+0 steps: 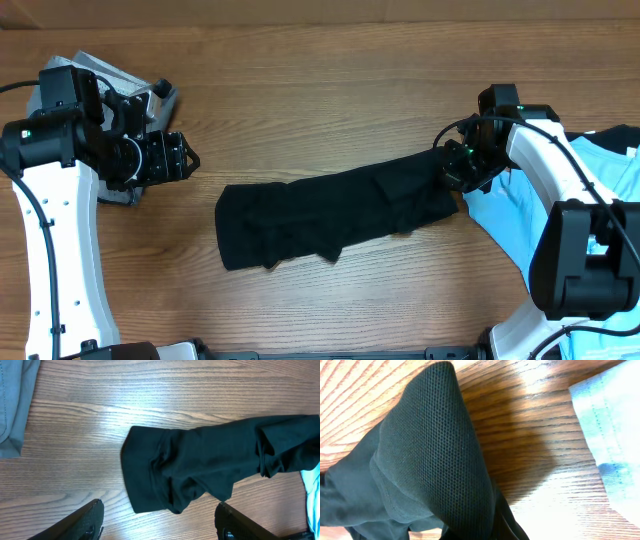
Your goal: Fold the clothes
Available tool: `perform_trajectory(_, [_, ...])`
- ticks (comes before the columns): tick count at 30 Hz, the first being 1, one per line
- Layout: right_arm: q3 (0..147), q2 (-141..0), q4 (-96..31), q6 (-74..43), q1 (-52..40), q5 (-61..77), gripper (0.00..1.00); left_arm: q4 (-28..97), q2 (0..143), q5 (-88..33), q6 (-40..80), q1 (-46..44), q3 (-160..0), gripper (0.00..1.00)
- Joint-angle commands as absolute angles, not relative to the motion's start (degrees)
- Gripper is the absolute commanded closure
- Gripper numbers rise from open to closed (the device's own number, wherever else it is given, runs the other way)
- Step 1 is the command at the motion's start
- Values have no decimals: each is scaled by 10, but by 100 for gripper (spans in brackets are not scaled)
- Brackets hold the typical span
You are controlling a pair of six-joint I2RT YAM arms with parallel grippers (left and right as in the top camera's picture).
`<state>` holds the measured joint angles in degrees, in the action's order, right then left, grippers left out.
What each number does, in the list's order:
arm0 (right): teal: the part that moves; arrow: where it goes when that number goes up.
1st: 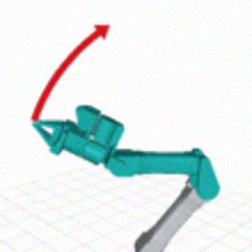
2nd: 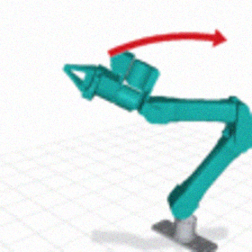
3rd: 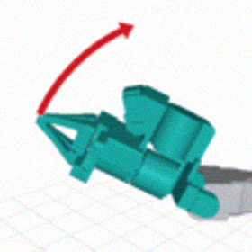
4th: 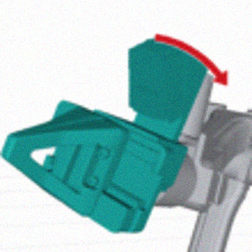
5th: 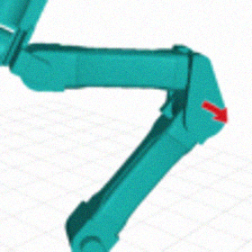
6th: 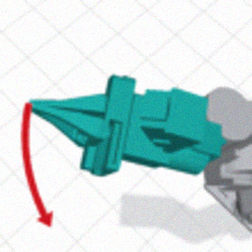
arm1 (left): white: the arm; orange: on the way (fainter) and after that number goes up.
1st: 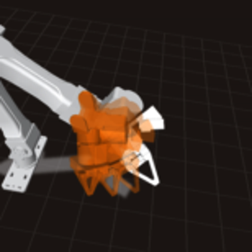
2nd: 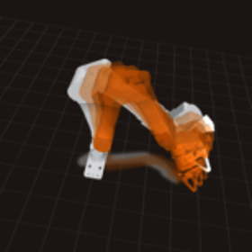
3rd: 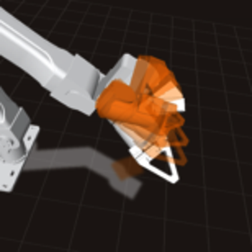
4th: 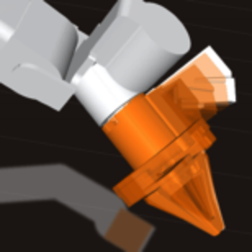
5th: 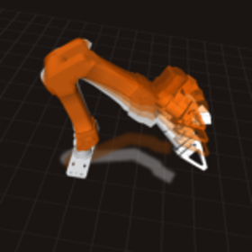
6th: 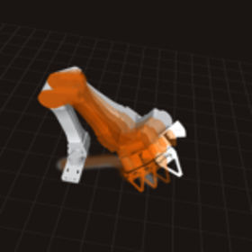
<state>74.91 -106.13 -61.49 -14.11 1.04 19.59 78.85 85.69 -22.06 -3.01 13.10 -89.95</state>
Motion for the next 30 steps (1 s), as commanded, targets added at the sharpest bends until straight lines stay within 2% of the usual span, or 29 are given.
perform_trajectory(1, [766,-1047,-612,-135,11,179,96,785,850,-221,-39,127,-909,26])
perform_trajectory(9, [766,-1047,-623,-134,-15,101,96,781,850,-221,-39,127,-909,25])
perform_trajectory(18, [766,-1045,-629,-157,-140,27,96,779,850,-221,-39,127,-909,25])
perform_trajectory(30, [766,-1045,-592,-200,-311,23,96,776,850,-221,-39,127,-909,25])
